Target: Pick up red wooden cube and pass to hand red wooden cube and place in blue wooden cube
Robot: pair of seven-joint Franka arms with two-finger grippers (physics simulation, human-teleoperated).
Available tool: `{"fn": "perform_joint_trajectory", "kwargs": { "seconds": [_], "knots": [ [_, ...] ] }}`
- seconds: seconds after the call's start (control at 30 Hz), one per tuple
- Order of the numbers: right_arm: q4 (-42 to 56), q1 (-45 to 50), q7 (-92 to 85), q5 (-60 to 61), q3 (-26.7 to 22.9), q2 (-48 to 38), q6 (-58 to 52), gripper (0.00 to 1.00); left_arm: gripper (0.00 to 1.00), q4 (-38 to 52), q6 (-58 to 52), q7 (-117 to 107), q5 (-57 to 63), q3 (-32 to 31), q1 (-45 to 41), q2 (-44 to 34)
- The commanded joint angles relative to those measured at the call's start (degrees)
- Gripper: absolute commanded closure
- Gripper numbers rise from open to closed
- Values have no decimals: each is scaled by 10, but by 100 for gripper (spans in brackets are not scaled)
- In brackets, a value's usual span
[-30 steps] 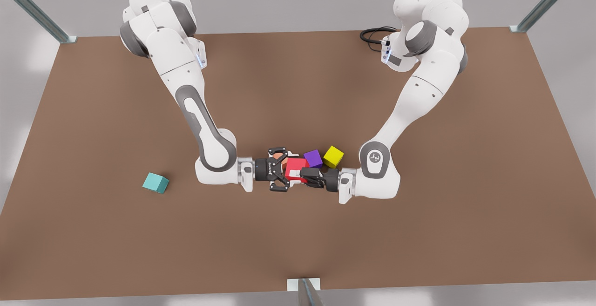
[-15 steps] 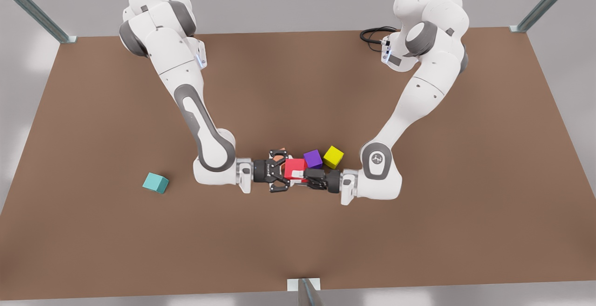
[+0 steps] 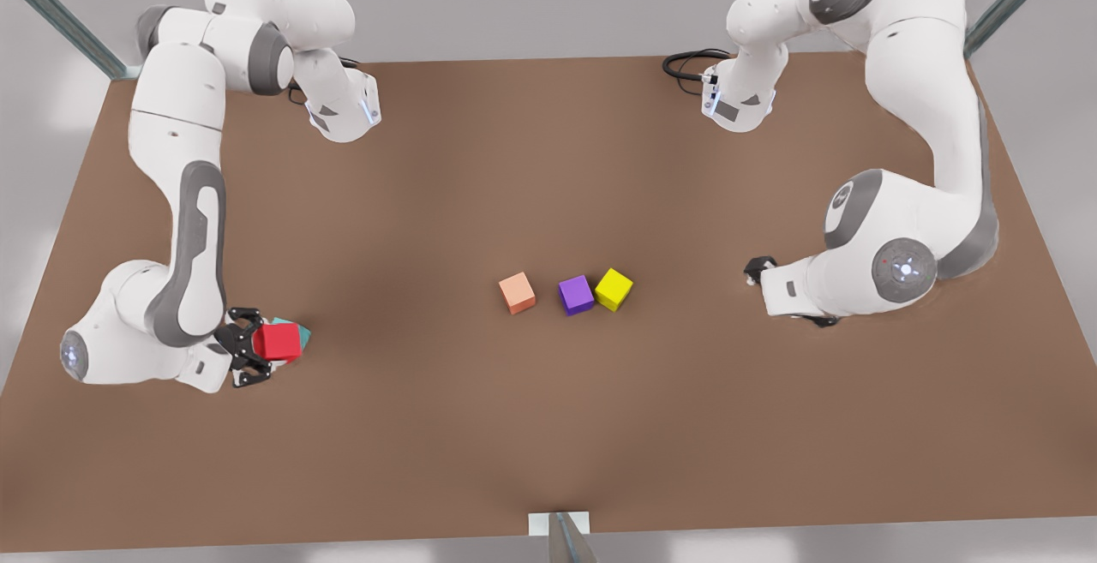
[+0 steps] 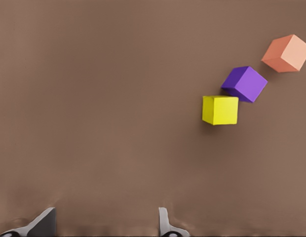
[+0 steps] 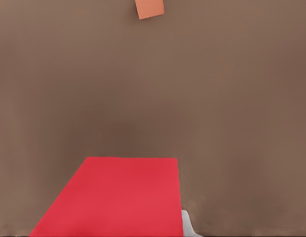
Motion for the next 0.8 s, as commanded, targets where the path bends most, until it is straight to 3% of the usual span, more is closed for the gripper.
{"fn": "perform_joint_trajectory", "kwargs": {
  "seconds": [0.0,0.07,0.1,0.3,0.47,0.77],
  "knots": [
    [-2,10,213,-102,-13,-2,-56,34,0,-175,120,-158,-128,175,-71,-151],
    [-23,28,238,-116,-15,-15,-36,34,0,-130,48,-166,-99,171,-73,-134],
    [-80,44,253,-123,-19,-42,35,34,0,-105,9,-172,-98,168,-73,-134],
    [-169,66,254,-157,-25,-52,306,34,0,-64,19,-169,-99,150,-70,-120],
    [-211,67,254,-156,-26,-69,357,34,0,-64,23,-172,-99,149,-73,-116],
    [-293,85,249,-152,-26,-96,353,34,0,-64,21,-175,-90,135,-73,-117]
  ]
}}
